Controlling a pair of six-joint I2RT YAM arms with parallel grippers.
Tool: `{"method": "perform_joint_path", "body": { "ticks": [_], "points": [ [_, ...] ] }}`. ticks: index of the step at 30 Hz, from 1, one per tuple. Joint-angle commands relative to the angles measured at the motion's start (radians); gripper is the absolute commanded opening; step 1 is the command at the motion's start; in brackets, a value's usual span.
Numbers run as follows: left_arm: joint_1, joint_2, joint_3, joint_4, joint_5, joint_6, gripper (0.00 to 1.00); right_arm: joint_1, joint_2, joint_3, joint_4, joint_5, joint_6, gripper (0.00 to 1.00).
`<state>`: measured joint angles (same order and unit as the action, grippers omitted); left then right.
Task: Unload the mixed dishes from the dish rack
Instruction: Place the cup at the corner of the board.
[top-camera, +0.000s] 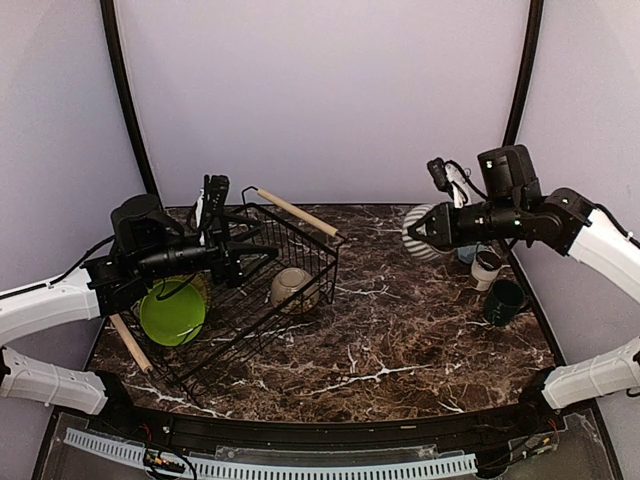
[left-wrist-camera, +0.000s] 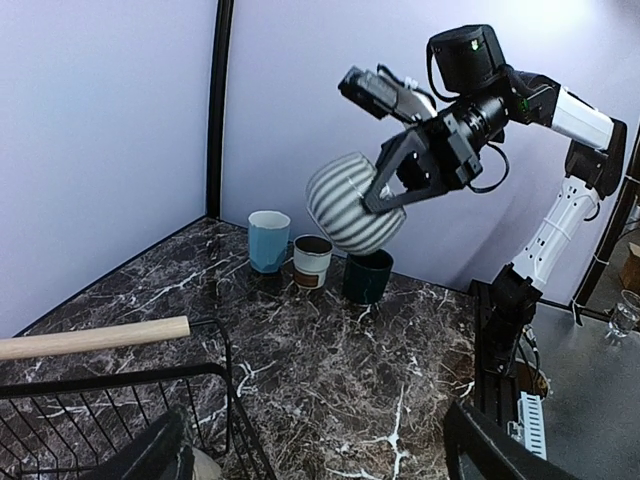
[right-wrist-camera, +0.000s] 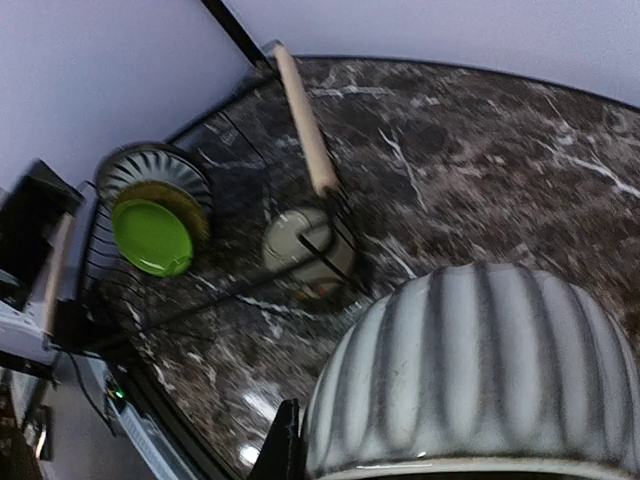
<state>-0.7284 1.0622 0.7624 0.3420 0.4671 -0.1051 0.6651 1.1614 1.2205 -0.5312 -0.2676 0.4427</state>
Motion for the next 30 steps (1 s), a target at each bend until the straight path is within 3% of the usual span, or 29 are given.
{"method": "perform_joint_path", "body": {
  "ticks": [1,8,16,21,30],
  "points": [
    [0.000,-0.008,0.008,-0.001,0.007,-0.003,0.85,0.004,-0.042,-0.034,-0.460,0.210,-0.243,0.00],
    [0.001,0.008,0.002,0.009,0.028,-0.020,0.85,-0.003,-0.069,-0.187,-0.556,0.130,-0.135,0.00],
    [0.000,-0.019,-0.023,0.033,0.049,-0.048,0.85,-0.109,-0.179,-0.422,-0.482,0.151,0.186,0.00],
    [0.000,-0.020,-0.029,0.039,0.053,-0.051,0.85,-0.150,-0.221,-0.527,-0.495,0.263,0.357,0.00],
    [0.000,-0.014,-0.024,0.040,0.068,-0.059,0.85,-0.236,-0.223,-0.579,-0.437,0.369,0.420,0.00]
  ]
}}
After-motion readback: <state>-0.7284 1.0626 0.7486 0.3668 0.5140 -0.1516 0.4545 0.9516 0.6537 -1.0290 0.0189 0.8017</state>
